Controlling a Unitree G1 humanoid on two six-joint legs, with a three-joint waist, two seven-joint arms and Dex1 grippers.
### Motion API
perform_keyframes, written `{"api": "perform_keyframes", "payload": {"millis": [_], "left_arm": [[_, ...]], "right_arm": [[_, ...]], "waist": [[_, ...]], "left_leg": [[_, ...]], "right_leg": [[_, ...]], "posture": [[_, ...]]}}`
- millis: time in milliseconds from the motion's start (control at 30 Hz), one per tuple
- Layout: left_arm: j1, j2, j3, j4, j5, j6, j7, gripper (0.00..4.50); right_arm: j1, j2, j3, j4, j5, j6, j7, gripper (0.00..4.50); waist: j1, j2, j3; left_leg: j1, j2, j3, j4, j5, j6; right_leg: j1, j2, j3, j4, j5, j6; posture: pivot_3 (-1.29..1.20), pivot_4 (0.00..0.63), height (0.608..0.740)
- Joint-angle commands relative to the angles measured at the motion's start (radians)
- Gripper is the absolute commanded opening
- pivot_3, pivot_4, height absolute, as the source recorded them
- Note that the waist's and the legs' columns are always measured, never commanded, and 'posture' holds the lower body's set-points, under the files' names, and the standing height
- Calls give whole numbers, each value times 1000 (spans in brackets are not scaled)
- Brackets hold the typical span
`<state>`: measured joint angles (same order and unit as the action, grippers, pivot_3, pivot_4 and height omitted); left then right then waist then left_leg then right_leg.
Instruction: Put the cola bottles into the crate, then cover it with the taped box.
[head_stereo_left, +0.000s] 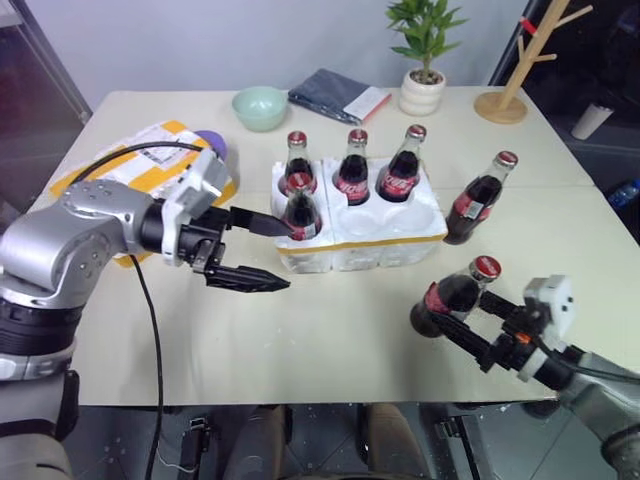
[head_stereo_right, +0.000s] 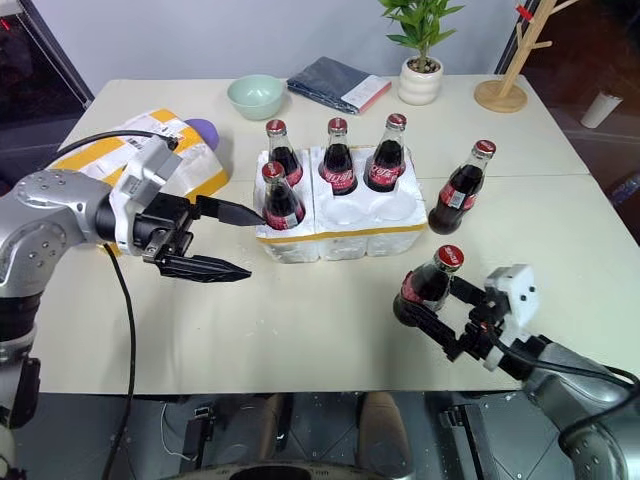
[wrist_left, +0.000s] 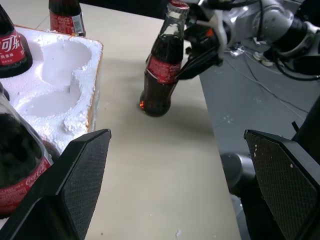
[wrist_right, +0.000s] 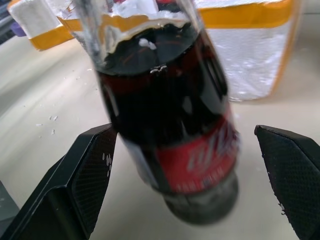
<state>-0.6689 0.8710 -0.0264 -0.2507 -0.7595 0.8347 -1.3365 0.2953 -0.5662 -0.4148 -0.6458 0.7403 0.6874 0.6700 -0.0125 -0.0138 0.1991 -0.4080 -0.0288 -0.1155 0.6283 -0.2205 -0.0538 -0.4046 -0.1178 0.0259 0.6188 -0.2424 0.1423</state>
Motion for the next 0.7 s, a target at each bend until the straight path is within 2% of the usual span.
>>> {"api": "perform_keyframes", "payload": {"millis": [33,67,100,200,367,500,600,700], "left_arm": [[-16,0,3,-7,12,-25,2,4468],[-16,-1,4,-8,12,-24,2,4468],[-18,-2,5,-9,12,-23,4,4500],[-14,-1,11,-13,10,-22,10,4500],[6,4,29,-15,7,-19,29,4500],[37,19,77,-23,-10,-4,66,4500],[69,32,127,-38,-26,7,105,4500],[103,40,177,-70,-49,20,151,4500]], "right_arm": [[-40,8,45,47,-36,-34,-24,4500],[-49,9,51,59,-42,-42,-27,4500],[-51,8,48,54,-30,-51,-18,3975],[-52,-1,16,15,26,-57,-4,2823],[-93,-76,-105,-61,288,7,7,2838],[-276,-199,-105,-34,448,55,-17,2838],[-508,-231,15,50,418,81,-58,2838],[-740,-197,188,197,254,72,-92,2838]], "waist": [[0,0,0],[1,0,0],[2,0,0],[1,0,0],[-1,1,1],[-9,2,1],[-8,2,1],[-7,2,2]], "left_leg": [[0,0,0,0,0,0],[0,0,0,0,0,0],[0,0,0,0,0,0],[0,0,0,0,0,0],[0,0,0,0,0,0],[0,1,0,0,0,0],[0,3,0,-1,0,0],[0,3,0,-1,0,0]], "right_leg": [[0,0,0,0,0,0],[0,0,0,0,0,0],[0,0,0,0,0,0],[0,0,0,0,0,0],[-1,0,0,1,0,1],[-1,0,0,1,1,0],[-2,3,0,1,1,-1],[-3,4,0,1,1,-1]], "posture": [[0,150,739],[0,150,739],[0,150,739],[0,150,739],[0,150,739],[0,150,739],[0,150,739],[0,150,739]]}}
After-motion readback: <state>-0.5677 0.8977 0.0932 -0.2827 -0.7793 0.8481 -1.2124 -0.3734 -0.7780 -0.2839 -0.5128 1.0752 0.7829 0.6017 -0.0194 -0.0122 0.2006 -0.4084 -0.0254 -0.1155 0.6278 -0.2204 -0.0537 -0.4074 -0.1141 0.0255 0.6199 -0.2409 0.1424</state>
